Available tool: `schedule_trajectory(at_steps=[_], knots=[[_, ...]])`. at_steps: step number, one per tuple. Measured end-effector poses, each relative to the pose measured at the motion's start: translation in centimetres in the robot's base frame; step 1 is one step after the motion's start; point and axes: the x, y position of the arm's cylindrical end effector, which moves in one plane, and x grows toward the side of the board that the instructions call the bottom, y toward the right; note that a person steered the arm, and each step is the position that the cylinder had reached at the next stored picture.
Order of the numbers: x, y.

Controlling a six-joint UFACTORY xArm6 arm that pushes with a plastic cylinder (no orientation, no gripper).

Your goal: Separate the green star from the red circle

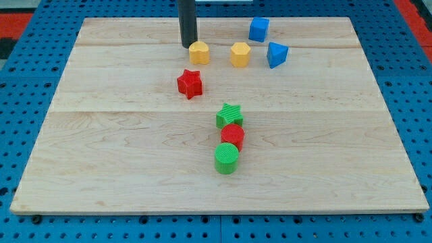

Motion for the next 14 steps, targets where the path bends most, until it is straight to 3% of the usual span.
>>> schedule_trajectory(at_steps=[4,7,10,12,14], knots=[[1.7,-4.3],[19.2,-5.6],[18.4,2.1],[14.4,5.6],[17.1,10.3]])
